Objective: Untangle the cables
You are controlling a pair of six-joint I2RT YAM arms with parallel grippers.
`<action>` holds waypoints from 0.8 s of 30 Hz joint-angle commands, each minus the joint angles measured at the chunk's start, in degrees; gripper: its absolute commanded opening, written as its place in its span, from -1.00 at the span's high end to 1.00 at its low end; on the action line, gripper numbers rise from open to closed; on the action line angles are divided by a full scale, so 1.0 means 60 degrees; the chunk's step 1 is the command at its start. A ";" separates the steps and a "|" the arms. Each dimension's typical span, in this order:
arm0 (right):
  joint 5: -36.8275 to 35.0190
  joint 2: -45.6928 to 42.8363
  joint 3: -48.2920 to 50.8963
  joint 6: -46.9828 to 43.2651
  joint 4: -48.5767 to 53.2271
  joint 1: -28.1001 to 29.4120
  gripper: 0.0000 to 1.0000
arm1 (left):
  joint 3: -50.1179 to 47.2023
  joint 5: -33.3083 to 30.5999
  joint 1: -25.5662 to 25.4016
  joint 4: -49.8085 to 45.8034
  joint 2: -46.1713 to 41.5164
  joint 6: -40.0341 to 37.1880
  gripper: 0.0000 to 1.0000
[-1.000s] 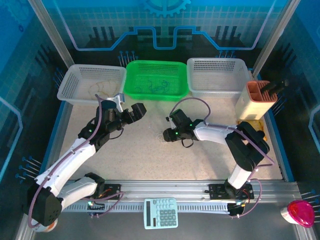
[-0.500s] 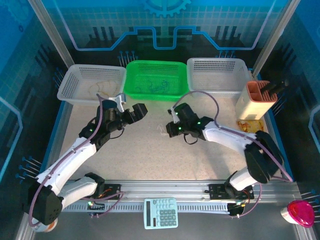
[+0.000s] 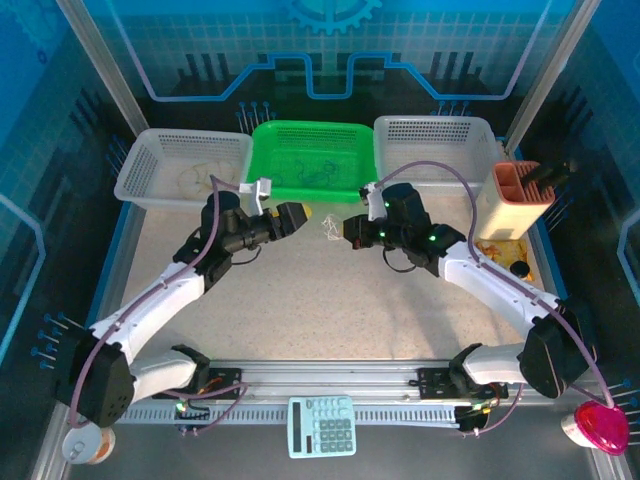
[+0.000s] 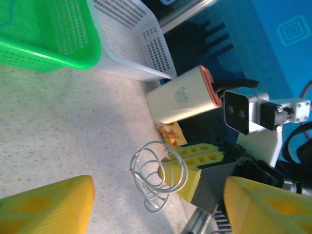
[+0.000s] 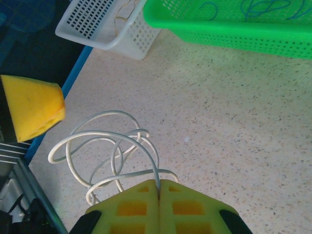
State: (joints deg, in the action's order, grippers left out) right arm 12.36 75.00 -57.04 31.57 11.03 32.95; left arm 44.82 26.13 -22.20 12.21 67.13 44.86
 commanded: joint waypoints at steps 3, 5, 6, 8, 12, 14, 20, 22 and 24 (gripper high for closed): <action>0.1098 0.0103 -0.0106 0.0588 -0.0383 -0.0349 1.00 | -0.0068 0.1144 0.0023 0.1170 0.0287 -0.0153 -0.30; 0.1331 0.0183 -0.0131 0.0719 -0.0457 -0.0401 1.00 | -0.0085 0.1220 0.0005 0.1230 0.0323 -0.0281 -0.28; 0.1412 0.0212 -0.0143 0.0776 -0.0520 -0.0394 1.00 | -0.0090 0.1265 -0.0007 0.1297 0.0346 -0.0310 -0.27; 0.1573 0.0257 -0.0162 0.0909 -0.0632 -0.0396 1.00 | -0.0109 0.1404 -0.0056 0.1522 0.0419 -0.0310 -0.25; 0.1754 0.0280 -0.0187 0.1100 -0.0819 -0.0397 1.00 | -0.0076 0.1460 -0.0189 0.1742 0.0544 -0.0314 -0.26; 0.1832 0.0301 -0.0189 0.1165 -0.0882 -0.0394 1.00 | -0.0019 0.1449 -0.0253 0.1810 0.0628 -0.0310 -0.25; 0.1969 0.0245 -0.0100 0.1300 -0.1005 -0.0405 1.00 | 0.0057 0.1306 -0.0358 0.1870 0.0777 -0.0288 0.06; 0.1966 0.0193 -0.0077 0.1296 -0.0992 -0.0397 1.00 | 0.0024 0.1238 -0.0373 0.1933 0.0766 -0.0260 0.24; 0.1959 0.0164 -0.0067 0.1286 -0.0982 -0.0398 1.00 | 0.0028 0.1170 -0.0372 0.2001 0.0759 -0.0215 0.37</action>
State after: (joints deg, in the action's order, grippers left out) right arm 22.94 76.20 -57.04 38.68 6.35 31.07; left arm 44.82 33.04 -24.03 21.91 71.35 43.92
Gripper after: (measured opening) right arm 0.062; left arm 0.335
